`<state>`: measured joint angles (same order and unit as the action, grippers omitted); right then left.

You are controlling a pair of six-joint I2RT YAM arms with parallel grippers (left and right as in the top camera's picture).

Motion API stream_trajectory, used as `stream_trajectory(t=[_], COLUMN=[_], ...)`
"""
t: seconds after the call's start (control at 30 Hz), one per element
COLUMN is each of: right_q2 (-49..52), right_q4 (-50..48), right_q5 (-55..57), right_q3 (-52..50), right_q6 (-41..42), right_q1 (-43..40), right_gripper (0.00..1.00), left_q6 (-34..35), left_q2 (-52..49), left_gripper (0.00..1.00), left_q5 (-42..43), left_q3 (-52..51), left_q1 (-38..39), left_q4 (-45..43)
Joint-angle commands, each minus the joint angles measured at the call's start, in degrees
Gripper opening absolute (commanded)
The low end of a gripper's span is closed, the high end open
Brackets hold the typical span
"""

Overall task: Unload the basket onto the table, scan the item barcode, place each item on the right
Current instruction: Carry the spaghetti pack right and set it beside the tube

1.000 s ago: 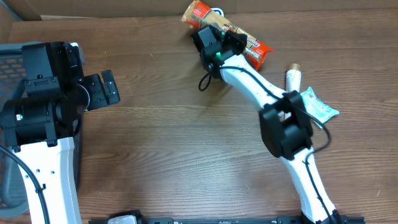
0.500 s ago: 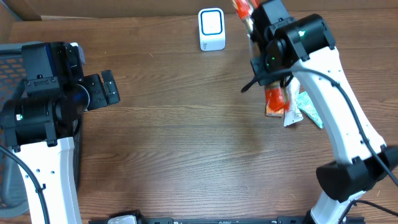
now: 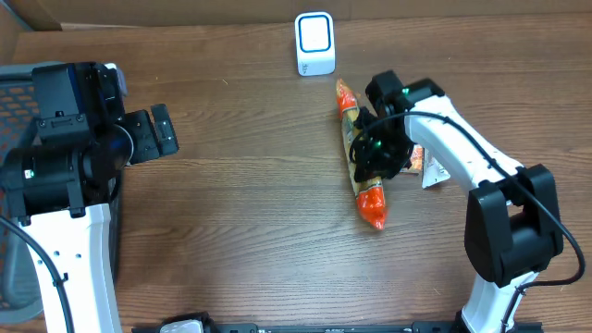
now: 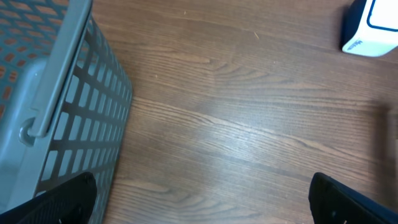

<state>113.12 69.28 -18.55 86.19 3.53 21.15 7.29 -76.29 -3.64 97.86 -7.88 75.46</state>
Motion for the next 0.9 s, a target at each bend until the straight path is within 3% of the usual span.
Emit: stream_trajectory(t=[0.0, 0.17, 0.37, 0.57, 0.7, 0.87], right_q2=[-2.05, -1.99, -1.99, -2.01, -2.03, -3.28], right_q4=[-3.78, -7.10, -3.80, -0.24, 3.21, 5.46], right_q5=[-4.02, -1.31, 13.70, 14.01, 14.03, 14.03], right_q3=[-4.59, -9.79, -10.29, -10.27, -9.20, -5.79], right_q6=[0.90, 1.25, 9.40, 10.03, 9.99, 9.97], right_q1=[-0.76, -3.80, -9.57, -15.21, -16.50, -16.50], right_gripper=[0.12, 0.11, 0.08, 0.08, 0.27, 0.63], left_q6=[-0.90, -0.90, -0.90, -0.87, -0.90, -0.90], left_q2=[-0.22, -0.22, -0.22, -0.22, -0.22, -0.22], left_gripper=[1.00, 1.00, 1.00, 1.00, 1.00, 1.00], left_q5=[0.28, 0.28, 0.28, 0.28, 0.28, 0.28], left_q3=[0.39, 0.39, 0.39, 0.39, 0.37, 0.37], left_q1=[0.13, 0.13, 0.13, 0.13, 0.13, 0.13], left_q4=[-0.07, -0.07, -0.07, -0.07, -0.04, -0.04])
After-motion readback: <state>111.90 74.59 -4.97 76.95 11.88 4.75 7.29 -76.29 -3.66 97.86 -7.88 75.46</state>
